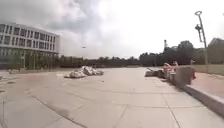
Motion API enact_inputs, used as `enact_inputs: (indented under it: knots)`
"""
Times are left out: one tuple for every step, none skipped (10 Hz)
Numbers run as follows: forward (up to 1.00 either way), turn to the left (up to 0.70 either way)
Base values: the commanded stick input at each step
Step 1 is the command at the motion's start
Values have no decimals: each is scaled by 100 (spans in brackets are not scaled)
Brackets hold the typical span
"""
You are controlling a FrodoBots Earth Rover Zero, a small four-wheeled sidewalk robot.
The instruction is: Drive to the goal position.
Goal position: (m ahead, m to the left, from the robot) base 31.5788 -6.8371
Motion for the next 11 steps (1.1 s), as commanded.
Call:
enact_inputs:
  knots:
    - [100,-39]
    - [100,-39]
    - [100,-34]
    - [100,-12]
    - [100,-1]
    - [100,0]
    - [100,0]
    - [100,0]
    - [100,0]
    - [100,0]
    - [100,0]
